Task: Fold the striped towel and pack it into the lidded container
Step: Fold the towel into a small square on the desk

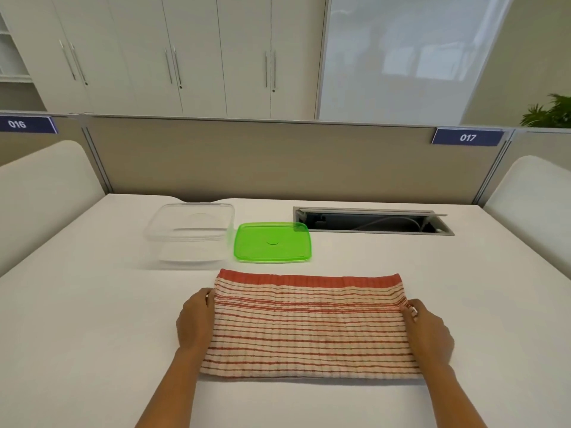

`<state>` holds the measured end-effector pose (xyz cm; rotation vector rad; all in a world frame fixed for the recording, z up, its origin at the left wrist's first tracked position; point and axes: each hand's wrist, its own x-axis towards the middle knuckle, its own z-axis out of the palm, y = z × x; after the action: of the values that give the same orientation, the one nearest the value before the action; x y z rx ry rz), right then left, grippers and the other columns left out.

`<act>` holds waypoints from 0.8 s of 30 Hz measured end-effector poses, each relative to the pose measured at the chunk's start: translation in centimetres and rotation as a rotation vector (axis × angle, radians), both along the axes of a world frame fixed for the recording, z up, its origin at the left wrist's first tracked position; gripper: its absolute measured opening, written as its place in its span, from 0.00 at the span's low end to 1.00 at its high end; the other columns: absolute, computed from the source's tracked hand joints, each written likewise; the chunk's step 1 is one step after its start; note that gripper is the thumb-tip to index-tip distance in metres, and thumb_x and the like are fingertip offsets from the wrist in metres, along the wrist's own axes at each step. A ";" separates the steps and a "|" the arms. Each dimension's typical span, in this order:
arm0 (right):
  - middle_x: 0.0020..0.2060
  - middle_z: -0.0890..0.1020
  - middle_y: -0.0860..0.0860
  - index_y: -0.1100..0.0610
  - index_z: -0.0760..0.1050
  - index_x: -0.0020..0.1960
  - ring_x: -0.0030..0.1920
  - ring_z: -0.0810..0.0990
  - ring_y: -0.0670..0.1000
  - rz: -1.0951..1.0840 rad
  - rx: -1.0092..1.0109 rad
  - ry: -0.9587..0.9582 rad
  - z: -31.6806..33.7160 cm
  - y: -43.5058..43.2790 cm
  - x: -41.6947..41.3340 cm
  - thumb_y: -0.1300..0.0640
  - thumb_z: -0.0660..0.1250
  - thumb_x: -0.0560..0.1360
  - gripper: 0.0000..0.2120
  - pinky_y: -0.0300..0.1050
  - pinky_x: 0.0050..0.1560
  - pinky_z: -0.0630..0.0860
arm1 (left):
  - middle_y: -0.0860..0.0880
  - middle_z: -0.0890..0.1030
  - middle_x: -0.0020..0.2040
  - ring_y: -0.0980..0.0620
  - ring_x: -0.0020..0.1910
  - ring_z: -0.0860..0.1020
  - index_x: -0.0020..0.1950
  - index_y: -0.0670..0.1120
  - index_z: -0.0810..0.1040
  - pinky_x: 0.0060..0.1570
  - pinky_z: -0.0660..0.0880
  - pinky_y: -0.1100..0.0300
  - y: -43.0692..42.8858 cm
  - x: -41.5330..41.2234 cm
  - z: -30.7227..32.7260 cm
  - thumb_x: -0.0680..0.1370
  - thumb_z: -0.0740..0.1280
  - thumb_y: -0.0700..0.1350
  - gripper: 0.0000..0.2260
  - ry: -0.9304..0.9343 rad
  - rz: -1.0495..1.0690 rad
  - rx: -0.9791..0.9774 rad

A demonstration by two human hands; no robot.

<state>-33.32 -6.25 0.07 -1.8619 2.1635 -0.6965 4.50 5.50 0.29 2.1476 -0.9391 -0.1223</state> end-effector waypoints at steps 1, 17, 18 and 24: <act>0.39 0.81 0.48 0.50 0.72 0.57 0.37 0.79 0.52 -0.005 -0.001 0.007 0.0 0.1 0.0 0.44 0.52 0.79 0.15 0.48 0.41 0.76 | 0.44 0.84 0.51 0.43 0.47 0.80 0.56 0.45 0.79 0.48 0.76 0.50 0.1 -0.1 -0.1 0.81 0.56 0.47 0.14 -0.026 0.007 0.010; 0.44 0.82 0.52 0.53 0.76 0.55 0.38 0.76 0.51 -0.001 0.011 -0.187 6.0 0.5 0.9 0.46 0.60 0.77 0.14 0.43 0.38 0.70 | 0.42 0.80 0.53 0.44 0.47 0.79 0.55 0.41 0.81 0.45 0.76 0.50 0.4 -0.6 0.0 0.79 0.60 0.41 0.11 -0.041 0.047 0.000; 0.41 0.80 0.49 0.53 0.76 0.55 0.35 0.76 0.49 0.031 0.006 -0.194 7.1 0.5 1.6 0.46 0.60 0.77 0.13 0.40 0.35 0.69 | 0.42 0.80 0.54 0.43 0.49 0.79 0.55 0.41 0.81 0.45 0.76 0.49 0.1 -0.8 0.7 0.79 0.61 0.40 0.11 -0.034 0.066 -0.019; 0.44 0.81 0.47 0.49 0.75 0.57 0.36 0.80 0.46 0.344 0.073 -0.211 12.5 2.1 8.1 0.47 0.62 0.76 0.12 0.41 0.35 0.77 | 0.43 0.82 0.46 0.46 0.40 0.80 0.57 0.40 0.80 0.38 0.81 0.53 -2.3 -4.5 6.7 0.80 0.60 0.46 0.14 0.402 -0.225 -0.094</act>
<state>-25.21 -4.16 12.62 -1.9550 1.6626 -0.6925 -0.01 3.21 7.02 1.8309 -0.9215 -0.5859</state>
